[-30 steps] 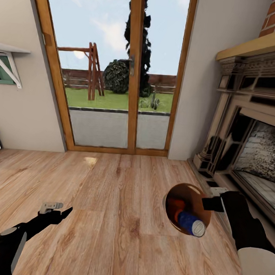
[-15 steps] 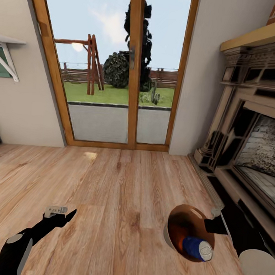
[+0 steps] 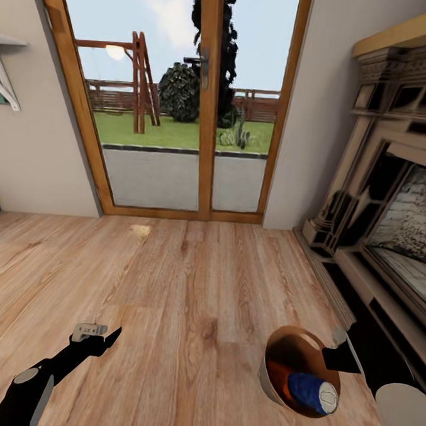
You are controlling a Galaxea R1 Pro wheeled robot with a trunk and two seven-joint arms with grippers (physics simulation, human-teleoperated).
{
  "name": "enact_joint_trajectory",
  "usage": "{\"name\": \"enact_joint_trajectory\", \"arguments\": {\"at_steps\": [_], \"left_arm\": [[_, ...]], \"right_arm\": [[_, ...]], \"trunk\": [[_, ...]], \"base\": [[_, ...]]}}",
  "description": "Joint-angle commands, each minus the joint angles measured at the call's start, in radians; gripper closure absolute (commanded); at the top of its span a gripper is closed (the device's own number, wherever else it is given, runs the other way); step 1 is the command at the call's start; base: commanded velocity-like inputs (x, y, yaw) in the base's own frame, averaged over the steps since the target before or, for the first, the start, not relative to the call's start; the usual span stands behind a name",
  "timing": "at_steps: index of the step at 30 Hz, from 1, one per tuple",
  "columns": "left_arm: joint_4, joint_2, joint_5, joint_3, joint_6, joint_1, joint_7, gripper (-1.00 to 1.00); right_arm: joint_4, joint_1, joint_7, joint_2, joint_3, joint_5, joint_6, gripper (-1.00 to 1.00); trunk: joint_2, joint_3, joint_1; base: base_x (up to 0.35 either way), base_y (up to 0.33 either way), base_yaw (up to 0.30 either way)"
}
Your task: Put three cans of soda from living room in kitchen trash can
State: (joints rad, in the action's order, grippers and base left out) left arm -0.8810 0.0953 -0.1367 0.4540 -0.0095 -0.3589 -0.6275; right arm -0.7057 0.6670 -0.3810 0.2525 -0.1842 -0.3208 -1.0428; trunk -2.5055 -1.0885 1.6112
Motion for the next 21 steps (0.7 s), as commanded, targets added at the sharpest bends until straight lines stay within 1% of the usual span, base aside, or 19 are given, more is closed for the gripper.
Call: {"name": "enact_joint_trajectory", "arguments": {"at_steps": [1, 6, 15, 21], "left_arm": [[0.001, 0.000, 0.000, 0.000, -0.006, 0.000, 0.000, -1.00], [0.002, 0.000, -0.001, 0.000, -0.015, 0.001, 0.000, -1.00], [0.004, 0.000, -0.004, 0.000, -0.019, 0.001, 0.000, -1.00], [0.031, 0.000, -0.001, 0.000, -0.033, 0.002, 0.000, -1.00]], "right_arm": [[0.007, 0.001, -0.001, 0.002, -0.001, 0.034, -0.004, 1.00], [0.033, 0.002, -0.002, 0.008, -0.001, 0.034, -0.004, 1.00], [0.052, 0.002, -0.001, 0.009, 0.000, 0.034, -0.004, 1.00], [0.053, 0.002, -0.003, 0.008, 0.000, 0.034, -0.004, 1.00]], "trunk": [[0.000, -0.004, 0.000], [-0.002, -0.023, 0.003], [-0.004, -0.058, 0.007], [-0.005, -0.081, 0.009]], "base": [[0.000, 0.000, 0.000], [0.000, 0.000, 0.000], [0.000, 0.000, 0.000], [0.000, 0.000, 0.000]]}}
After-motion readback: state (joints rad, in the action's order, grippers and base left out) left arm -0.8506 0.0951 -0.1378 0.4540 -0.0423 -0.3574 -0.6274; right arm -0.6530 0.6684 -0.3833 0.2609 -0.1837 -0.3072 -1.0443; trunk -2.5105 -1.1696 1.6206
